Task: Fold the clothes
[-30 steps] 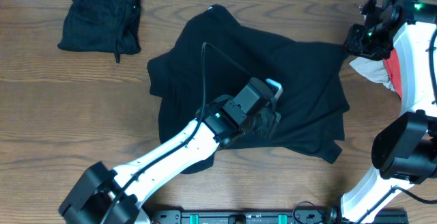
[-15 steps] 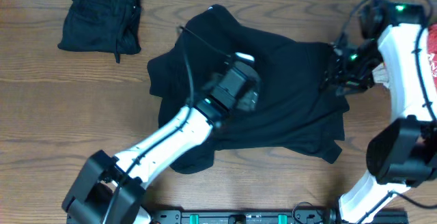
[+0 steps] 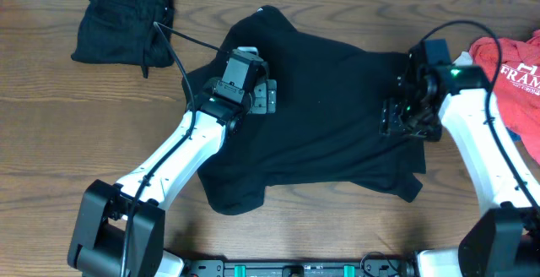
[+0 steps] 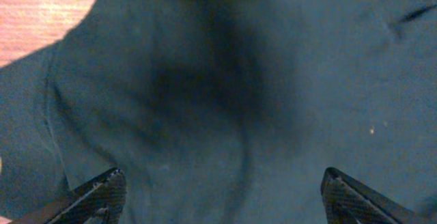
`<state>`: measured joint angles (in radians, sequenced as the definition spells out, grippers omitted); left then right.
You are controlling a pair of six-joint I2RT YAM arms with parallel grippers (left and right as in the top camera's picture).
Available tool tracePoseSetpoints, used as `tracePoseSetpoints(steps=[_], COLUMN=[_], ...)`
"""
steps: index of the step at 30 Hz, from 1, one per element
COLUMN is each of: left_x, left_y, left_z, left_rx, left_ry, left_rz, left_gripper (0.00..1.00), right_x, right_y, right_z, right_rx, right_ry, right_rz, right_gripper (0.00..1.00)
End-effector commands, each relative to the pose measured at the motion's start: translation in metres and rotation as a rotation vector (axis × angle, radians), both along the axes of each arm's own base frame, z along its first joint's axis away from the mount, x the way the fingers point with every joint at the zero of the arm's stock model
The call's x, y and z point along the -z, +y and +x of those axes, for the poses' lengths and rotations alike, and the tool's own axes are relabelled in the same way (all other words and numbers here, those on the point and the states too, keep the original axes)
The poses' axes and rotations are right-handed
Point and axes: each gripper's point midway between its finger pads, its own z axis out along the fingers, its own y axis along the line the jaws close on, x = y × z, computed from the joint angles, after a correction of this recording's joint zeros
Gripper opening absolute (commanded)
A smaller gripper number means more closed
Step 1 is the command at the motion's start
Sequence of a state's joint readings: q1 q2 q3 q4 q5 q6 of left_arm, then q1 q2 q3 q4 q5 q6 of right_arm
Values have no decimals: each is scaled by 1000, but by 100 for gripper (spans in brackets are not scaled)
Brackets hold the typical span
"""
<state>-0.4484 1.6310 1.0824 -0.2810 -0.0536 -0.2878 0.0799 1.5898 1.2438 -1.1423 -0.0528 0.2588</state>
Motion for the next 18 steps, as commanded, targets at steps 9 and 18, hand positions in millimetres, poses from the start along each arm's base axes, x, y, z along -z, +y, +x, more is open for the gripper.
tracePoseSetpoints(steps=[9,18], left_x=[9,12], left_y=[1,3], left_z=[-7,-12], left_rx=[18,18], left_ry=[56,80], left_rz=[15,26], left_gripper=[92,92], right_x=[54,88], right_y=[-3,-11], right_z=[-22,-41], right_rx=[113,206], right_ry=[49,79], right_rz=[13,14], right_gripper=[19,1])
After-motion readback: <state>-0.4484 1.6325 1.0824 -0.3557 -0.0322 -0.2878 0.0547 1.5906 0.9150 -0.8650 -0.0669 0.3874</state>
